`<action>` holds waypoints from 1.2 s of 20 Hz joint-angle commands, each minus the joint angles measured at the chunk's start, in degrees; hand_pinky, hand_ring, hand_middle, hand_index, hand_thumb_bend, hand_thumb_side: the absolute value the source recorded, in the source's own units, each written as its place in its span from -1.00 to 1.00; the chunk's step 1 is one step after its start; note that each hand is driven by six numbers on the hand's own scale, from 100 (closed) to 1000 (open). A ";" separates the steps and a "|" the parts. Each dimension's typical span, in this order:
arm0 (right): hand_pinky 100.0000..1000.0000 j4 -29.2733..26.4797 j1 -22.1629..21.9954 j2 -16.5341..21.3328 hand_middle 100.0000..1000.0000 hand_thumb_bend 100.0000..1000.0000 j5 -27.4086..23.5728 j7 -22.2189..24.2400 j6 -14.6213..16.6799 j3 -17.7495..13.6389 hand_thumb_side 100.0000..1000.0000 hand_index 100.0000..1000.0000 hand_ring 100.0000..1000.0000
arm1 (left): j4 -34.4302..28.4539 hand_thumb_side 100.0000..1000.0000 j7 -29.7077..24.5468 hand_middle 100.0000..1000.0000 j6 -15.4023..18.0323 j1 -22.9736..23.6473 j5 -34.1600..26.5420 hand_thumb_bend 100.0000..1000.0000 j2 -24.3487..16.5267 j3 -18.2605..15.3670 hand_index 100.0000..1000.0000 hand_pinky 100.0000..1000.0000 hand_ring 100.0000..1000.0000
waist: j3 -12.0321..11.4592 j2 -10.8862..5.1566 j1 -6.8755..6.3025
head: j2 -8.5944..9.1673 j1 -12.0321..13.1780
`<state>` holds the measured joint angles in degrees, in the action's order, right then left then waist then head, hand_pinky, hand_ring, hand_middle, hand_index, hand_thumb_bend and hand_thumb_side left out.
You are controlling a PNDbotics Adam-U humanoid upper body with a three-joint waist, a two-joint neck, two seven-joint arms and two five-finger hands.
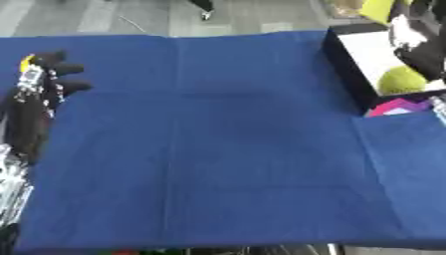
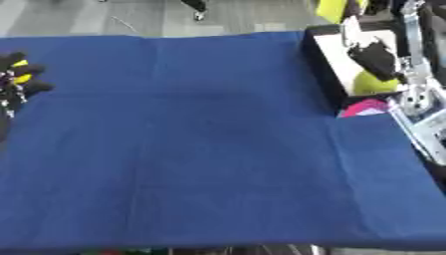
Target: Pick up the objects with one hand, pass them to the other hand, and then place them into the box on the other side of the table.
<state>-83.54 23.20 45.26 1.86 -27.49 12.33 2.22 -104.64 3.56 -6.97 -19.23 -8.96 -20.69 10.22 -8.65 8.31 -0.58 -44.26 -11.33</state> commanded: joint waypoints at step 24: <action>0.96 39.33 7.20 6.27 0.82 -1.00 -0.06 10.83 12.51 -2.45 -0.22 0.82 1.00 | -9.41 1.00 -4.12 0.51 3.03 0.98 3.45 -0.87 2.62 -2.89 0.91 0.88 0.36 | -4.94 0.26 0.00 | 0.15 -8.27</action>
<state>-43.79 29.75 48.65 1.03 -16.88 24.12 0.50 -113.01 -0.39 -4.04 -17.93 -5.89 -17.66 7.97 -13.69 9.16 -0.70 -44.27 -19.44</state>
